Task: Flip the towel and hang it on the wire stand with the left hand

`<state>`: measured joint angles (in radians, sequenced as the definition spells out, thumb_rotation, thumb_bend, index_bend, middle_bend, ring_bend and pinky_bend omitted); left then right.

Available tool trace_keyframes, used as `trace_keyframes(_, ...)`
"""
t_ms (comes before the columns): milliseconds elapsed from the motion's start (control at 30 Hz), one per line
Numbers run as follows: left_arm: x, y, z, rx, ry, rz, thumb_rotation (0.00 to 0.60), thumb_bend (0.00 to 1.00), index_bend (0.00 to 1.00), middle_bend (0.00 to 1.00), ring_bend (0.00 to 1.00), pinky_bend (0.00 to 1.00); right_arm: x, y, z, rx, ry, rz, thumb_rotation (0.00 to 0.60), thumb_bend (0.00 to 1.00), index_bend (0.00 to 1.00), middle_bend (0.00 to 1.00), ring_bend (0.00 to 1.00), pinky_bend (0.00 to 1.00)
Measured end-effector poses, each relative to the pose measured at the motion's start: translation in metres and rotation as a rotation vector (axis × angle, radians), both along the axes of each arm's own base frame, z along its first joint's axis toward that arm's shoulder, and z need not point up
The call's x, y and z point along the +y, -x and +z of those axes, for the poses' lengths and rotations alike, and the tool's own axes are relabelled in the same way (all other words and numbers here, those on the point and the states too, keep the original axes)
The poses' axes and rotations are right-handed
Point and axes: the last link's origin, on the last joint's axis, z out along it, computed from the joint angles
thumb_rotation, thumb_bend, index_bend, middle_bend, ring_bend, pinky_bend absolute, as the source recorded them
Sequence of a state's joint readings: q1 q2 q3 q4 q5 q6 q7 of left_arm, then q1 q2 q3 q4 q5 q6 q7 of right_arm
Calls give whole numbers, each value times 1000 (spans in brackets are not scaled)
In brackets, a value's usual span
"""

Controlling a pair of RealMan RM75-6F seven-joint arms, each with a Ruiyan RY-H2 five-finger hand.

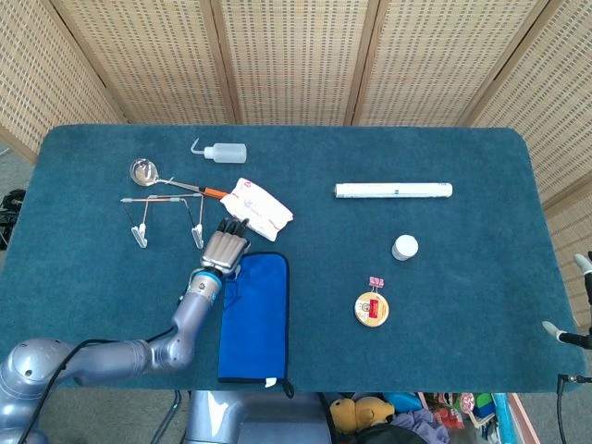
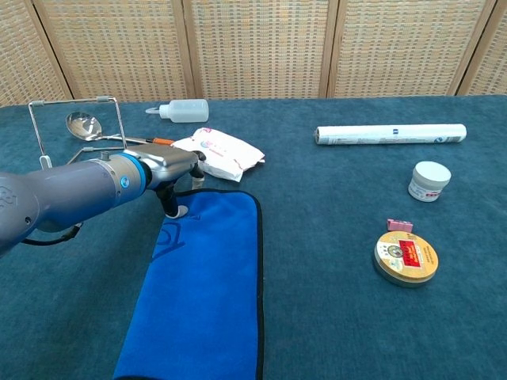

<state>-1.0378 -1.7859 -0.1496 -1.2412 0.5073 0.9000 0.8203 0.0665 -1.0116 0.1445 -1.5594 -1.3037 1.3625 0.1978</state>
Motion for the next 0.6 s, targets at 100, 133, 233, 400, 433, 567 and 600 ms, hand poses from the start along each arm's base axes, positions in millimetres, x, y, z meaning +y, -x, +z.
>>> trace_keyframes(100, 0, -1, 0, 0, -2, -1, 600, 342, 571, 0, 0, 0, 0, 0, 0, -1, 1, 1, 600, 0, 0, 0, 0, 0)
trace_keyframes(133, 0, -1, 0, -1, -3, -3, 600, 343, 586, 0, 0, 0, 0, 0, 0, -1, 1, 1, 600, 0, 0, 0, 0, 0)
trace_keyframes(233, -2, -1, 0, -1, -4, -9, 600, 346, 641, 0, 0, 0, 0, 0, 0, -1, 0, 1, 600, 0, 0, 0, 0, 0)
trace_keyframes(400, -3, -2, 1, 0, -8, -13, 600, 349, 664, 0, 0, 0, 0, 0, 0, -2, 0, 3, 600, 0, 0, 0, 0, 0)
trace_keyframes(433, -3, -2, 1, 1, -9, -15, 600, 363, 665, 0, 0, 0, 0, 0, 0, -2, 0, 3, 600, 0, 0, 0, 0, 0)
trace_keyframes(567, -3, -3, 2, 1, -13, -19, 600, 455, 676, 0, 0, 0, 0, -1, 1, -3, 1, 4, 600, 0, 0, 0, 0, 0)
trace_keyframes(600, -3, -2, 2, 2, -14, -20, 600, 471, 680, 0, 0, 0, 1, -1, 1, -3, 1, 4, 600, 0, 0, 0, 0, 0)
